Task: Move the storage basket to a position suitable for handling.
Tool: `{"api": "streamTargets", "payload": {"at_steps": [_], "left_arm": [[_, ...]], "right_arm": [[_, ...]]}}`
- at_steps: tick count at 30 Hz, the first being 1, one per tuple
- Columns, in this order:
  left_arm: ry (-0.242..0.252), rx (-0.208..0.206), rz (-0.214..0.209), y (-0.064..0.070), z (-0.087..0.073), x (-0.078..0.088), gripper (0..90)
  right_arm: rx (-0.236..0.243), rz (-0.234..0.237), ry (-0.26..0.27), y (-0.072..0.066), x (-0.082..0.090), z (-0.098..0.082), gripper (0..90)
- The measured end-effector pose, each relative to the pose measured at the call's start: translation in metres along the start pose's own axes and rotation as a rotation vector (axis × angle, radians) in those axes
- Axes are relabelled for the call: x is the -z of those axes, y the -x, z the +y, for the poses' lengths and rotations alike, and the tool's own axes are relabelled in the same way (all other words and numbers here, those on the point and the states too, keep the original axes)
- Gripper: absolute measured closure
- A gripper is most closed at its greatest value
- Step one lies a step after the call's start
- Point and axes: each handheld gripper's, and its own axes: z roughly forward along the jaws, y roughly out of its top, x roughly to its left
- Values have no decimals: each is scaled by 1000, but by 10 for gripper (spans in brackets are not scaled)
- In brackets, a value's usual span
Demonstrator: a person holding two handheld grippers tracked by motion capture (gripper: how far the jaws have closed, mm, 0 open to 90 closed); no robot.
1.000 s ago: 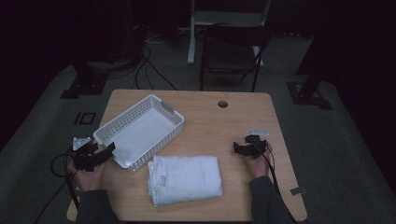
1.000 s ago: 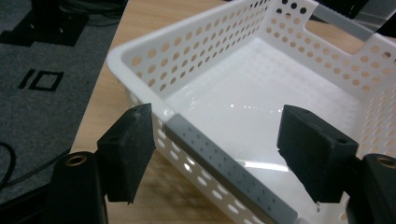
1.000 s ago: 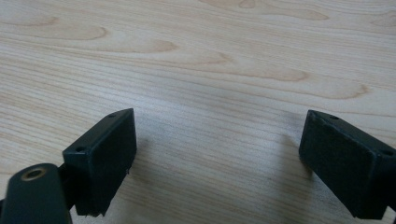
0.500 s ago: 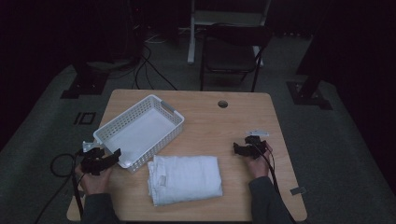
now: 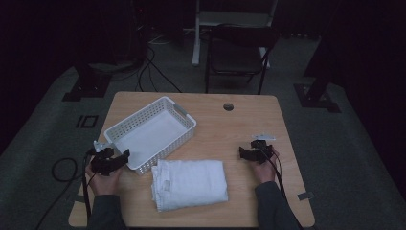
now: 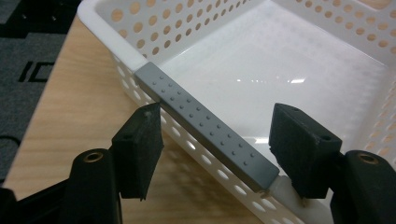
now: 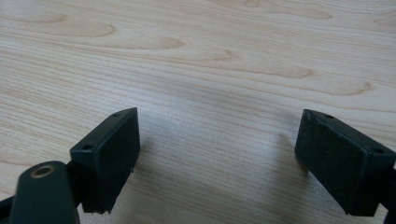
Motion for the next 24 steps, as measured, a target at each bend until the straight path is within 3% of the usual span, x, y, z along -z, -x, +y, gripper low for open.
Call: {"api": "streamTargets", "payload": {"at_steps": [8,14,21,24], "left_arm": [[3,-18,-32,18,13,-17,437],[-15,-67,-16,32,26,-29,492],[-8,-144,-31,46,45,-43,599],[-3,-153,-48,50,50,-51,615]], "right_arm": [[2,3,-1,0,1,-1,141],[4,4,0,0,1,-1,150],[-10,13,18,1,7,-1,451],[4,28,47,-3,14,2,493]]}}
